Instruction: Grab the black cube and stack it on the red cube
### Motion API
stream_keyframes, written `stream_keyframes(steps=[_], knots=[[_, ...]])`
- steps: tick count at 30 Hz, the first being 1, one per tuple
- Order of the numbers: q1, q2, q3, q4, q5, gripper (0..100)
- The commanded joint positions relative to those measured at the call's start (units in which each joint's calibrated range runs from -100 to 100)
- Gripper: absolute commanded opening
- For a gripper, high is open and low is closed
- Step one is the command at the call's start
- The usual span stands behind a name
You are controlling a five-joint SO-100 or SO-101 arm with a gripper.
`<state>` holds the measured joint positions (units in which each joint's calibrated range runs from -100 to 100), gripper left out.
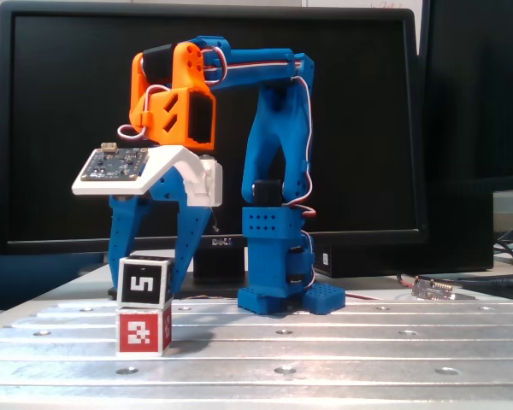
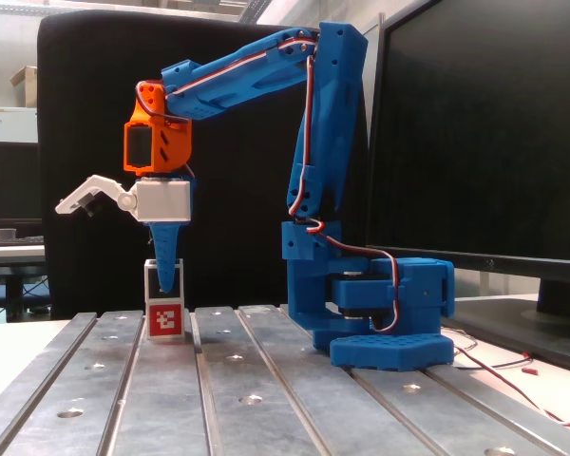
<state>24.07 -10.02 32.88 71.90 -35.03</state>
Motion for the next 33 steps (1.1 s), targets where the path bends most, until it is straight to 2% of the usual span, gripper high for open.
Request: stream_keyframes(steps=[1, 18, 33], knots=[[0.0, -1.8, 0.2, -0.2, -0.1, 15], [0.0, -1.8, 0.5, -0.5, -0.1, 16], [0.0, -1.9, 0.5, -0.2, -0.1, 35]])
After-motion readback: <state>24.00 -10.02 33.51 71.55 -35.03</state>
